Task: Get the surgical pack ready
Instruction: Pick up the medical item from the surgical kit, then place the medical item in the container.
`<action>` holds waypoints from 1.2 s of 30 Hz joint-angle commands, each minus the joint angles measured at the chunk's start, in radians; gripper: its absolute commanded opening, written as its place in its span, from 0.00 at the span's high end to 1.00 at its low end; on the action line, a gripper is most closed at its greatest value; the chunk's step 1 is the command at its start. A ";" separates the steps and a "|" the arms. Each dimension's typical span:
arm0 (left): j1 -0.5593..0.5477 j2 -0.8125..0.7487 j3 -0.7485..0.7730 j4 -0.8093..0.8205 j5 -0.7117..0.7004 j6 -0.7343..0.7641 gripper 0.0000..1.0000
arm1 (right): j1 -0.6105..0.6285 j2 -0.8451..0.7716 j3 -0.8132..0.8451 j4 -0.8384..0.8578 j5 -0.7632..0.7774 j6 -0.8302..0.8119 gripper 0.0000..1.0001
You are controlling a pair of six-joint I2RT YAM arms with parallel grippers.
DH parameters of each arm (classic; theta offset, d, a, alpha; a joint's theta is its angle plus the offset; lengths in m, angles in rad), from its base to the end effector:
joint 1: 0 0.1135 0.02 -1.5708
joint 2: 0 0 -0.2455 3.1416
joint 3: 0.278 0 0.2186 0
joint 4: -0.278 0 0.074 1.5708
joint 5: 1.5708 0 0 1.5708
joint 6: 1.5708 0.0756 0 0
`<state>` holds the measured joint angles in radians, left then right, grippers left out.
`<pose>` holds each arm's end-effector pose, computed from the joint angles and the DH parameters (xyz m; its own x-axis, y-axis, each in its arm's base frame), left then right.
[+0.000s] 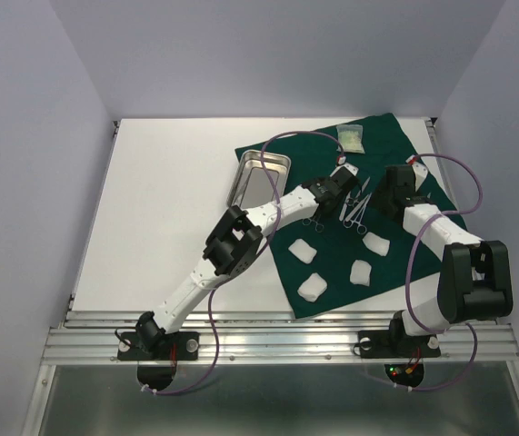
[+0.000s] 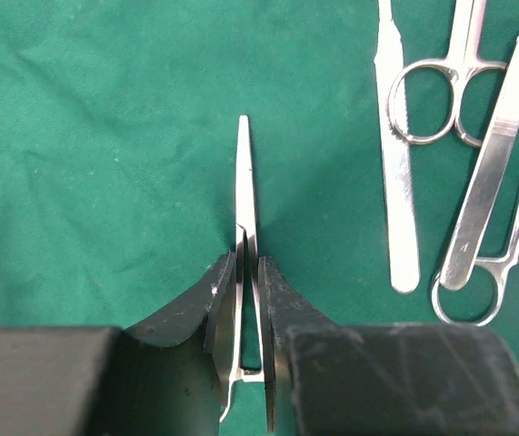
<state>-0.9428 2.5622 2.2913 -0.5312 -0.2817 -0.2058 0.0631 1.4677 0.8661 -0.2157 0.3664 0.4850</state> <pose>0.3378 -0.4294 0.1441 -0.5490 0.4221 -0.7214 0.5635 0.8244 0.0535 0.3020 -0.0081 0.1827 -0.5573 0.4009 -0.7271 0.5037 0.8594 0.0878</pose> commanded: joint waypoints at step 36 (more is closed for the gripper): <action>0.268 -0.493 -0.527 0.183 -0.025 0.201 1.00 | 0.000 -0.053 -0.003 0.010 -0.027 -0.026 0.32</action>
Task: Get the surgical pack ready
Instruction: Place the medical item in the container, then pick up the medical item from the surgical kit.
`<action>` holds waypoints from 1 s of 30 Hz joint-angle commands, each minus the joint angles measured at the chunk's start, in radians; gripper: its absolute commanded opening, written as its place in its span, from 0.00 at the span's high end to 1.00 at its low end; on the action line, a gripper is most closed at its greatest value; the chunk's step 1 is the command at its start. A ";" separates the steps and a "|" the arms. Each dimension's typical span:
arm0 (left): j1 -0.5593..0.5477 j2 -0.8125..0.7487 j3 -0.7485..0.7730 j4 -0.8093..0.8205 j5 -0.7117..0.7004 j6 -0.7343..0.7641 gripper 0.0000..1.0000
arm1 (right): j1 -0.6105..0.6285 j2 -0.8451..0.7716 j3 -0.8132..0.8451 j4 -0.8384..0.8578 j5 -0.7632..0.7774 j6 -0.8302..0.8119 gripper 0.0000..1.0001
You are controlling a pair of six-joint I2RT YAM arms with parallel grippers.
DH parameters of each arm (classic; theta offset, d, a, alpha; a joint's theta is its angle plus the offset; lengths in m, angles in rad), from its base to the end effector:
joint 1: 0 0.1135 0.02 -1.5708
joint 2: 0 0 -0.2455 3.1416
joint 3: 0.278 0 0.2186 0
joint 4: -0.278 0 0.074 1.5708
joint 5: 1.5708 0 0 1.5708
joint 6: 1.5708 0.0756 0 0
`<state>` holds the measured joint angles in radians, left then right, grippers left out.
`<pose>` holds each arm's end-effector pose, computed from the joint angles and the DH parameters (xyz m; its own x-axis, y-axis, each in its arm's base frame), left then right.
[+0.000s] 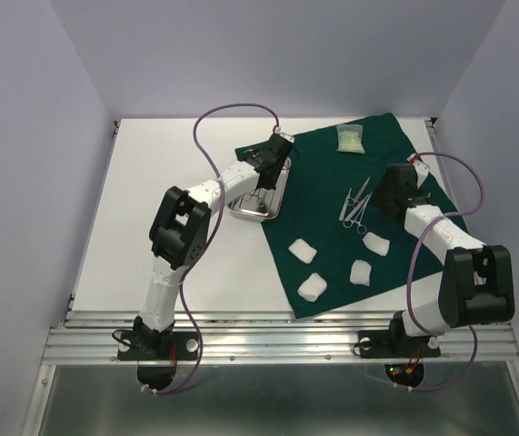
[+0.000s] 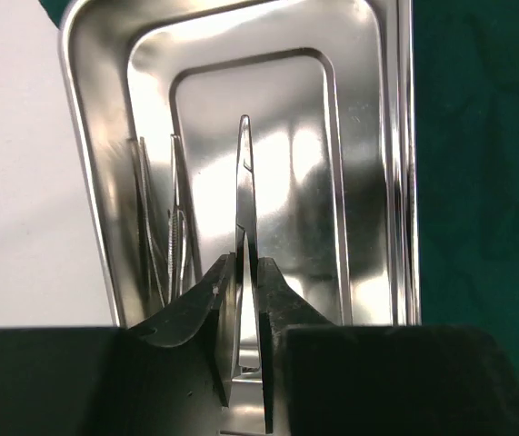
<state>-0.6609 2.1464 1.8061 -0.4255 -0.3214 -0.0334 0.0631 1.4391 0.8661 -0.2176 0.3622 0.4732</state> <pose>0.3911 -0.2739 0.2048 -0.5603 0.3955 -0.7277 0.3842 0.9025 0.1948 0.2998 -0.0079 0.1905 -0.5449 0.3926 -0.7409 0.4922 0.8651 0.0964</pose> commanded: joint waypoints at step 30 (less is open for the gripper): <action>-0.014 -0.200 -0.005 0.028 0.024 -0.123 0.38 | 0.030 0.225 0.063 0.100 -0.224 -0.008 0.67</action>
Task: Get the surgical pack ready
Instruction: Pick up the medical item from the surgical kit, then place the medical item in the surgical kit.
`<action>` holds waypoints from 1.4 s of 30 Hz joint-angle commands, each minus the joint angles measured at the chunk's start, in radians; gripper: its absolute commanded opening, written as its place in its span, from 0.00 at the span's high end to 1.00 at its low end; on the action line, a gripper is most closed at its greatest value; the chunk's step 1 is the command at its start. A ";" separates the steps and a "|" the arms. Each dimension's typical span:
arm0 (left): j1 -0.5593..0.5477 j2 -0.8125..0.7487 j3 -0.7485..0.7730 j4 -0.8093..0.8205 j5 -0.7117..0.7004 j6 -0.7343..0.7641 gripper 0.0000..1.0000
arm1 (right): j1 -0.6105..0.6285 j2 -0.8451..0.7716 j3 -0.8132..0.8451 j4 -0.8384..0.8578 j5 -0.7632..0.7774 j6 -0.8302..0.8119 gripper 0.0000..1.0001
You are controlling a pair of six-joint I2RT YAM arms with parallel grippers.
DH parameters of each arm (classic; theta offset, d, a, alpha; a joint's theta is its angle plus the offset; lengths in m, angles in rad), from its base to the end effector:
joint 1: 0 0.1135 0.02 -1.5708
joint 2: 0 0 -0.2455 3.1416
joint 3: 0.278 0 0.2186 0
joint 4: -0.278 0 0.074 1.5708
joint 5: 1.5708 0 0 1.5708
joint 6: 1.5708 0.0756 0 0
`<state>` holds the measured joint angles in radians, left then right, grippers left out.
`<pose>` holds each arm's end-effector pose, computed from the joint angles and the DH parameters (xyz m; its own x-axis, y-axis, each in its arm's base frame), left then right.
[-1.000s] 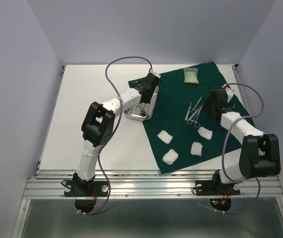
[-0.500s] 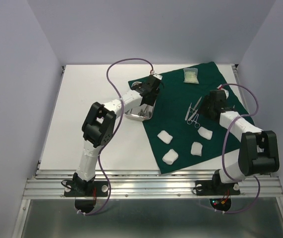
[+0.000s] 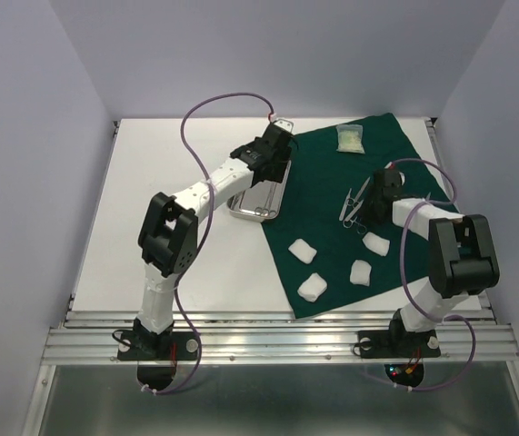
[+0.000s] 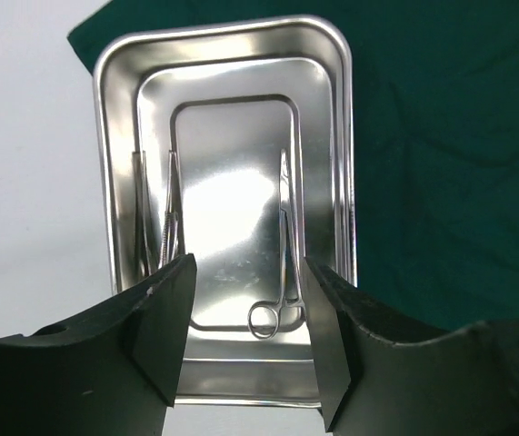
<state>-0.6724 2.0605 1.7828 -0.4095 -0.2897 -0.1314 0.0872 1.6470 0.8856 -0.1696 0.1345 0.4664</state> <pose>0.3790 -0.2742 0.2373 -0.5476 0.2755 -0.7901 0.3555 0.9314 0.0784 0.3208 0.0179 0.1372 -0.7167 0.3847 -0.5816 0.3535 0.9194 0.1724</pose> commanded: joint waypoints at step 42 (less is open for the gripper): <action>0.000 -0.092 0.066 -0.034 0.011 -0.089 0.41 | 0.252 0.059 0.210 0.035 0.071 0.066 0.99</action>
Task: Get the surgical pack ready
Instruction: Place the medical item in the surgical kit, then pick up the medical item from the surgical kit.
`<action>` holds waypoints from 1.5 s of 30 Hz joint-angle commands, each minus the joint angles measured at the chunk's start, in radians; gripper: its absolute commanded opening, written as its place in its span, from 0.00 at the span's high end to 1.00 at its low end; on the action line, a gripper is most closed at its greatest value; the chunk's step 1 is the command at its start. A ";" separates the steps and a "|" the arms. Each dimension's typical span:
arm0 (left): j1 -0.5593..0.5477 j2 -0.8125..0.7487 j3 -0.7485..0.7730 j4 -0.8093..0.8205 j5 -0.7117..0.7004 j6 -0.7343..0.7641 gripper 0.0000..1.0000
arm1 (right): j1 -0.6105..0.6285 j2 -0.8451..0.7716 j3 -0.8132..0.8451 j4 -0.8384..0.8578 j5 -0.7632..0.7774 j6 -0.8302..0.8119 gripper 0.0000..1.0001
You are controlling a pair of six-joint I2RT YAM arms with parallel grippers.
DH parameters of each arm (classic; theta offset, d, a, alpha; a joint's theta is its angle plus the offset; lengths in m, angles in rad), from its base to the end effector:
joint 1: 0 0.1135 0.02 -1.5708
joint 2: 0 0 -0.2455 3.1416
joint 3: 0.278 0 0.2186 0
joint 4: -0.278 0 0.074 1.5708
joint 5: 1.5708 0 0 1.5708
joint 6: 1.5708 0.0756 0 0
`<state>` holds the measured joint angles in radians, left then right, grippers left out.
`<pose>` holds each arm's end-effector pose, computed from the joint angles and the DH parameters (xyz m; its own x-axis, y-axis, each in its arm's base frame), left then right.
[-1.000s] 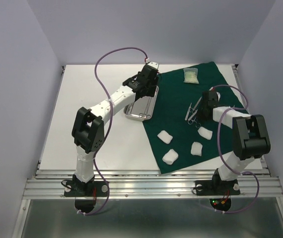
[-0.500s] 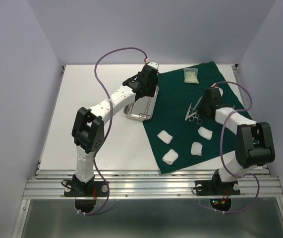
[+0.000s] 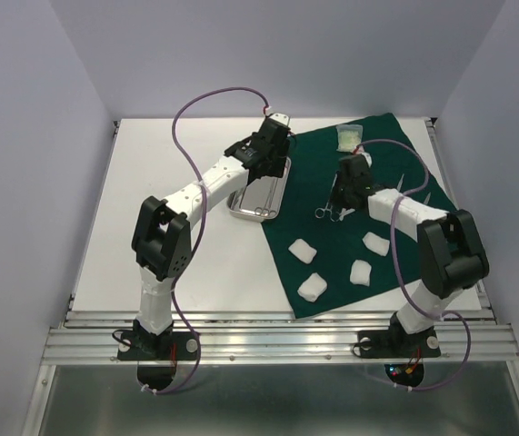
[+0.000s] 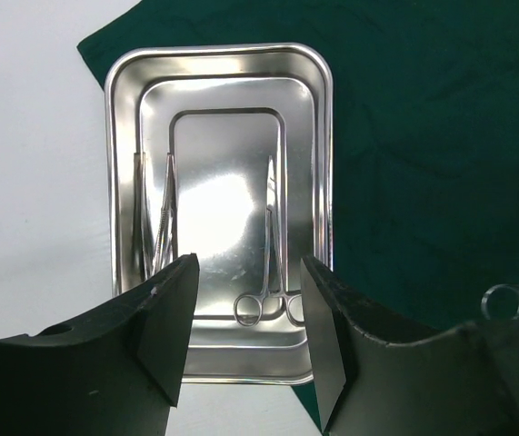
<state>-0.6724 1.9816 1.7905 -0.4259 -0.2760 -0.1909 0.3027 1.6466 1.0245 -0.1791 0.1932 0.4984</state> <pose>0.3692 -0.2676 0.2726 -0.5251 0.1848 -0.8307 0.3318 0.9433 0.0000 0.3360 0.0897 0.1781 -0.6810 0.2788 -0.6771 0.1828 0.9601 0.2115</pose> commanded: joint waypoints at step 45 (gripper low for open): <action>-0.187 0.579 0.599 -0.155 0.034 -0.085 0.45 | -0.169 -0.153 -0.069 -0.003 0.189 -0.009 0.25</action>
<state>-0.8494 2.5698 2.3241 -0.5629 -0.2031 -0.2977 0.1322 1.5150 0.9497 -0.1947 0.3733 0.4938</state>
